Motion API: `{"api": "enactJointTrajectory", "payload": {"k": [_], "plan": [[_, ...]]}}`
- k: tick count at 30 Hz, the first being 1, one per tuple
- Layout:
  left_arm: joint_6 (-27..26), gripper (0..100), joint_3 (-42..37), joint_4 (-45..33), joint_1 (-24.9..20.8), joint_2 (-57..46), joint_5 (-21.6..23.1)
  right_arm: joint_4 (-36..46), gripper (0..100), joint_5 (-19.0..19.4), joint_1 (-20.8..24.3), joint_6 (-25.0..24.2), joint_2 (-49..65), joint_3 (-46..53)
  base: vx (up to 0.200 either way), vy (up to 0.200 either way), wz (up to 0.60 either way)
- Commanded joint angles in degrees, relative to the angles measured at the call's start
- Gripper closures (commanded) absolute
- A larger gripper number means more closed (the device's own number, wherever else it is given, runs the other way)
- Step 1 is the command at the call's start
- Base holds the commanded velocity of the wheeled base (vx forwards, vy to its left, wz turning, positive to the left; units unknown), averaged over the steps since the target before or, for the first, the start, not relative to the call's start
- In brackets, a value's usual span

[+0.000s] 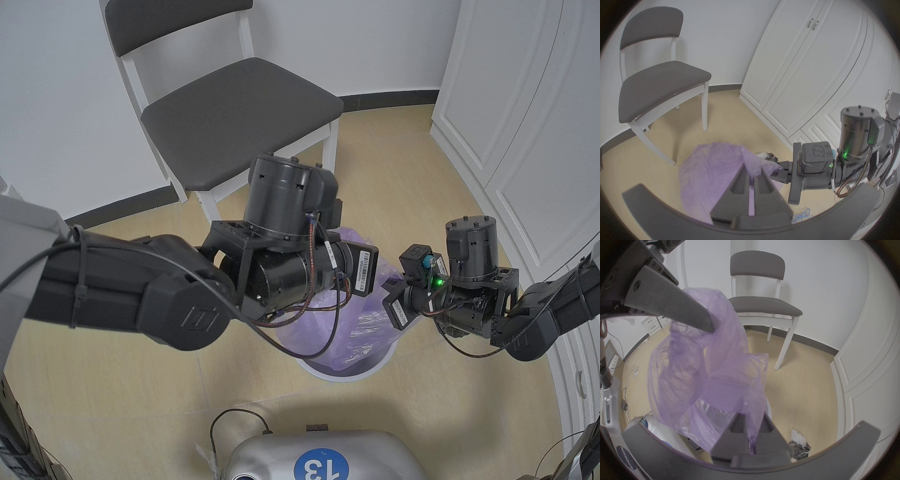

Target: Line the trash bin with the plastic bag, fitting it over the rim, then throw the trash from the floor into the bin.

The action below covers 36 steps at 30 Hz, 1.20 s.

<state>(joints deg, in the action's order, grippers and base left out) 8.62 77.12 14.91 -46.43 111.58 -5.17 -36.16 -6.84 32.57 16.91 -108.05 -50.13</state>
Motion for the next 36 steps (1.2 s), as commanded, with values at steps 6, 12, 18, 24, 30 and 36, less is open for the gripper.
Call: {"api": "enactJointTrajectory", "payload": {"k": [6,12,18,24,30,36], "plan": [[0.43,100,0.67,2.05,1.35,4.61,0.95,-2.51,100,-0.02,-2.69,0.05,-2.96,0.56,0.000,0.000,0.00],[0.43,100,0.93,6.01,1.17,7.86,2.00,-2.69,100,-0.02,-4.27,0.93,-2.43,3.02,0.000,0.000,0.00],[0.43,100,0.93,11.02,0.47,10.32,2.62,-2.69,100,0.07,-5.42,1.20,-0.15,4.16,0.000,0.000,0.00],[0.70,100,0.67,13.13,-0.50,10.59,4.82,-2.43,100,0.25,-5.50,2.16,3.81,6.36,0.000,0.000,0.00],[3.51,100,0.05,17.35,-0.15,11.91,7.10,-2.69,100,0.25,-5.50,3.04,6.09,10.05,0.000,0.000,0.00],[4.13,100,-2.23,22.27,2.66,14.02,7.89,-2.78,100,0.25,-4.89,2.69,5.21,10.05,0.000,0.000,0.00]]}}
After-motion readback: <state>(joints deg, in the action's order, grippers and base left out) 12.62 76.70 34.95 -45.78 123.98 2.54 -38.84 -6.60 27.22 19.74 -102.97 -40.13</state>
